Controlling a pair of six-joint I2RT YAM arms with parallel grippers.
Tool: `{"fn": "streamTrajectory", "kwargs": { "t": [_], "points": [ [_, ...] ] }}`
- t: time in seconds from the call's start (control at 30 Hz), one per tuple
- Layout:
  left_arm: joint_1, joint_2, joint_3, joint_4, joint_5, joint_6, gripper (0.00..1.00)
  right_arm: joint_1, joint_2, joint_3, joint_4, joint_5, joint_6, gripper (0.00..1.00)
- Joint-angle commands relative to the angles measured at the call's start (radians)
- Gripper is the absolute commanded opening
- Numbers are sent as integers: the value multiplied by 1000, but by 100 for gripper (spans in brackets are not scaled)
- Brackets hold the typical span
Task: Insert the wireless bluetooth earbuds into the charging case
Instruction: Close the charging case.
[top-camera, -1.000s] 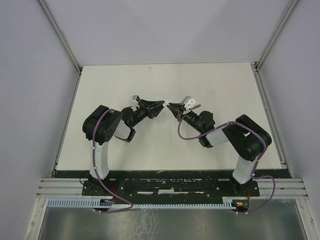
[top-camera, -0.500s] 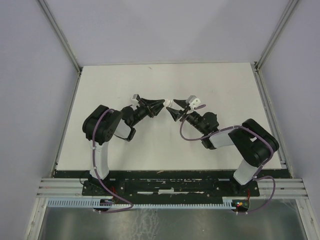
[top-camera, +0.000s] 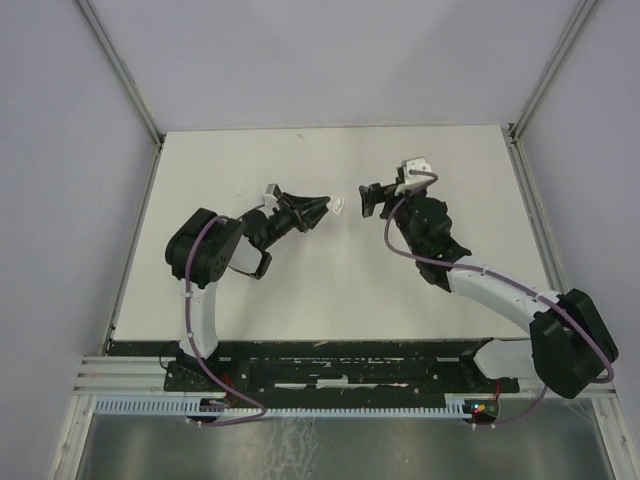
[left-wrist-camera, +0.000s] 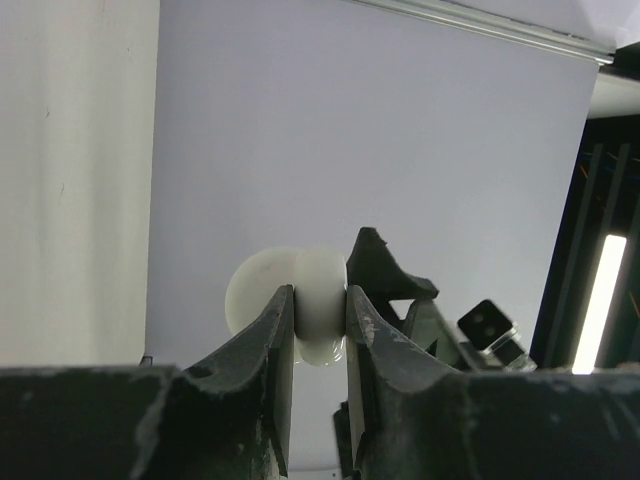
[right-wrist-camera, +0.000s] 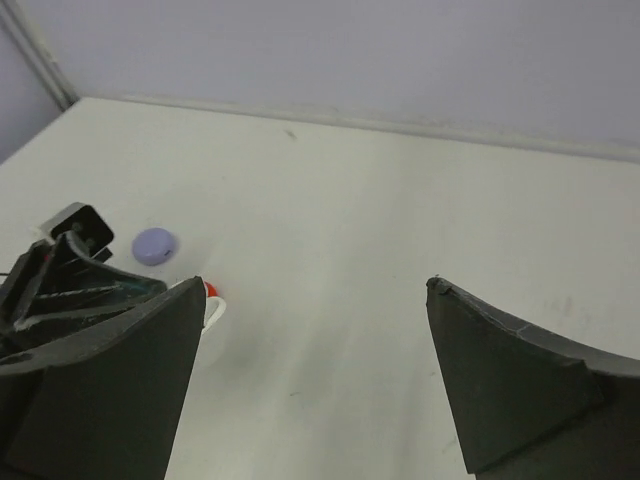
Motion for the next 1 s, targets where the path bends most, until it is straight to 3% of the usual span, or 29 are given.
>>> {"fn": "streamTrajectory", "kwargs": {
  "t": [0.0,0.37,0.8,0.97],
  "points": [
    [5,-21,31,108,46,98,3,-5,-30,216,-646,221,48,100],
    [-34,-115,-49,7,-143,89,3,-4,169,269,-682,246,51,99],
    [-155,-172,-69,-116,-417,37,3,-3,307,39,-29,99,176,100],
    [-170,-171,-80,-129,-483,28,3,-4,355,10,111,56,188,99]
  ]
}}
